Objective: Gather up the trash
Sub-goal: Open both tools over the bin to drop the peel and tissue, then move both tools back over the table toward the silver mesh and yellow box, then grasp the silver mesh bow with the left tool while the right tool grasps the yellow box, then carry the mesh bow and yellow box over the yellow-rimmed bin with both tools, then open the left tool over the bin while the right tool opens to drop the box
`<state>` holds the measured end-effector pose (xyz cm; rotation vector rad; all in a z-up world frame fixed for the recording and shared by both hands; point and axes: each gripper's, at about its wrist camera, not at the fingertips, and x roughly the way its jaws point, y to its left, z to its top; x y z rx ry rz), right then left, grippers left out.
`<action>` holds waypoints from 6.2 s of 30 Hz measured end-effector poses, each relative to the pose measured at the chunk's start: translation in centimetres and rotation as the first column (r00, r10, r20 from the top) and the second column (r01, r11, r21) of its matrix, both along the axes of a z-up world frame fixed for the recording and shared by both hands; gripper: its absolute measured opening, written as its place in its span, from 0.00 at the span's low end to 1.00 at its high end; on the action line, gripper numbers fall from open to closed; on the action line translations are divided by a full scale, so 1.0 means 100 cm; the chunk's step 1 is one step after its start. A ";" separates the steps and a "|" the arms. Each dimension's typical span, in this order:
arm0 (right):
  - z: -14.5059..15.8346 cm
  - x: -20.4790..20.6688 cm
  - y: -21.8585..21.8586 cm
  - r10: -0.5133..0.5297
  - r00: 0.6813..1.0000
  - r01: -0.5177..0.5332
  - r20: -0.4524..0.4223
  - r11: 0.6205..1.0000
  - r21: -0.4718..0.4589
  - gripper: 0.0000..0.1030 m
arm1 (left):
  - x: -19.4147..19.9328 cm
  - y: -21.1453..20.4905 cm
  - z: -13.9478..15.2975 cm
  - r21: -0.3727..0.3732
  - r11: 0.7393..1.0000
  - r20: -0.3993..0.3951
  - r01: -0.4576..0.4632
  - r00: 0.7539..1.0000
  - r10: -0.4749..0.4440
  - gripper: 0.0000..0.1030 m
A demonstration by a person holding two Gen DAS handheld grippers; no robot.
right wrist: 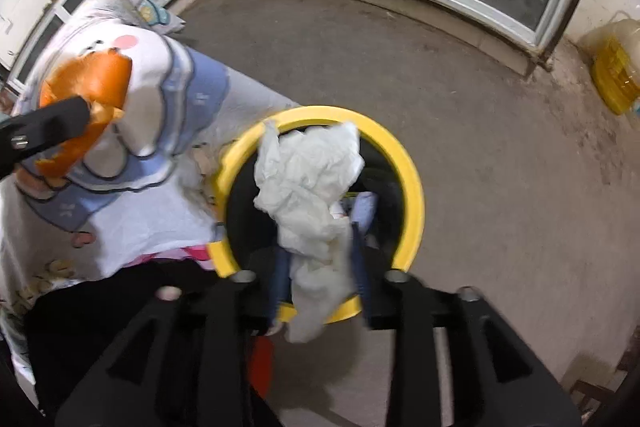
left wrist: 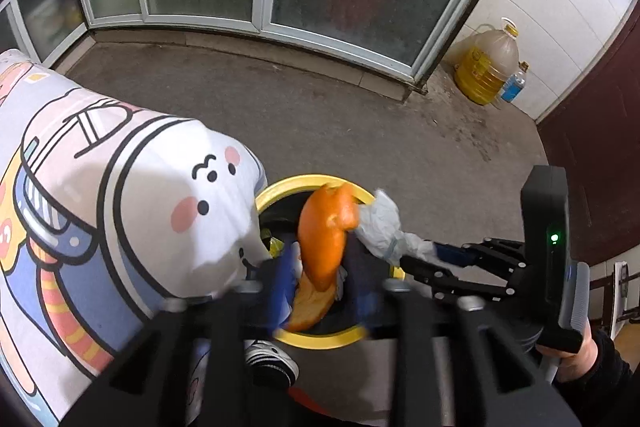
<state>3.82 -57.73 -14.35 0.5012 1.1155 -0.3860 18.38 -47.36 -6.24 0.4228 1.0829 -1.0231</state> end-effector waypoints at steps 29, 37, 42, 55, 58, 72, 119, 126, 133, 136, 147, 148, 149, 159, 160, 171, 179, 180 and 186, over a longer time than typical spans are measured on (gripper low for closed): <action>0.181 0.015 0.146 0.407 0.793 -0.321 0.453 0.911 -0.257 0.69 | -0.055 0.385 0.134 -0.306 0.835 0.264 -0.458 0.801 0.537 0.92; 0.184 0.088 0.260 0.607 0.672 -0.578 0.425 0.788 -0.213 0.69 | -0.036 0.487 0.103 -0.213 0.701 0.277 -0.681 0.646 0.712 0.92; 0.186 0.110 0.301 0.660 0.634 -0.637 0.404 0.741 -0.212 0.69 | -0.007 0.504 0.082 -0.181 0.667 0.257 -0.722 0.620 0.741 0.92; 0.162 0.165 0.372 0.830 0.506 -0.785 0.236 0.556 -0.272 0.61 | 0.031 0.495 0.068 -0.174 0.661 0.197 -0.730 0.632 0.750 0.92; 0.157 0.173 0.381 0.840 0.487 -0.806 0.239 0.538 -0.248 0.61 | 0.036 0.497 0.063 -0.158 0.652 0.180 -0.741 0.628 0.757 0.92; 0.147 0.199 0.417 0.870 0.440 -0.844 0.222 0.485 -0.230 0.56 | 0.065 0.494 0.052 -0.137 0.643 0.114 -0.754 0.632 0.766 0.92; 0.179 0.185 0.352 0.715 0.564 -0.749 0.413 0.653 -0.108 0.01 | 0.058 0.518 0.086 -0.262 0.589 -0.030 -0.765 0.616 0.787 0.10; 0.186 0.166 0.317 0.678 0.593 -0.709 0.433 0.695 -0.118 0.01 | 0.045 0.502 0.096 -0.278 0.619 -0.006 -0.735 0.646 0.764 0.10; 0.194 0.141 0.279 0.628 0.621 -0.658 0.470 0.743 -0.123 0.01 | 0.034 0.465 0.108 -0.285 0.688 0.025 -0.667 0.712 0.701 0.10; 0.198 0.124 0.253 0.595 0.641 -0.622 0.485 0.773 -0.127 0.01 | 0.029 0.440 0.111 -0.284 0.728 0.036 -0.624 0.752 0.658 0.10; 0.199 0.033 0.129 0.412 0.771 -0.395 0.486 0.908 -0.143 0.01 | 0.014 0.316 0.109 -0.281 0.868 0.032 -0.408 0.900 0.434 0.10; 0.196 0.026 0.118 0.390 0.784 -0.371 0.482 0.918 -0.139 0.01 | 0.013 0.300 0.107 -0.280 0.882 0.028 -0.380 0.915 0.403 0.10; 0.194 0.019 0.110 0.371 0.797 -0.350 0.477 0.927 -0.135 0.01 | 0.011 0.287 0.105 -0.279 0.891 0.025 -0.358 0.925 0.380 0.11; 0.142 -0.033 0.040 0.210 0.908 -0.170 0.362 0.976 -0.140 0.01 | -0.010 0.164 0.083 -0.224 0.965 0.004 -0.139 0.990 0.144 0.11; 0.137 -0.035 0.038 0.201 0.914 -0.161 0.352 0.977 -0.138 0.01 | -0.011 0.156 0.080 -0.216 0.968 0.001 -0.126 0.992 0.130 0.11; 0.060 -0.016 0.010 0.095 0.974 -0.086 0.204 0.995 -0.054 0.01 | -0.014 0.064 0.026 -0.104 0.995 -0.067 0.005 0.998 -0.012 0.11; 0.023 -0.004 -0.005 0.032 0.990 -0.032 0.139 0.999 0.000 0.02 | -0.017 0.026 -0.010 -0.022 0.999 -0.084 0.045 0.995 -0.047 0.16; 0.017 -0.004 -0.011 0.006 0.992 -0.007 0.128 1.000 0.015 0.02 | -0.015 0.025 -0.011 -0.020 0.999 -0.087 0.035 0.996 -0.037 0.28; -0.004 -0.018 -0.029 -0.071 0.995 0.069 0.070 0.997 0.041 0.66 | -0.021 0.033 0.003 -0.074 0.997 -0.069 0.017 0.997 -0.022 0.81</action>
